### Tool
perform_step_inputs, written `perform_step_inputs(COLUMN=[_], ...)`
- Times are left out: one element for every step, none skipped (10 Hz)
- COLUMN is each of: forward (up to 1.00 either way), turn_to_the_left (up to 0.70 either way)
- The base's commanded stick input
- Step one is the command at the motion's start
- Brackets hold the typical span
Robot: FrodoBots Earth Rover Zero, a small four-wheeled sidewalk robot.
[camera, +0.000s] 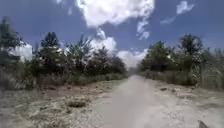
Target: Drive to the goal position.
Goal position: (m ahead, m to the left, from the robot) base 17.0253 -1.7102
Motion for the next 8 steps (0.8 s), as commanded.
perform_step_inputs(forward=[0.45, 0.45, 0.45, 0.45, 0.45, 0.45, 0.45, 0.45], turn_to_the_left=[-0.27, -0.27, -0.27, 0.0, 0.0, 0.0, 0.0, 0.0])
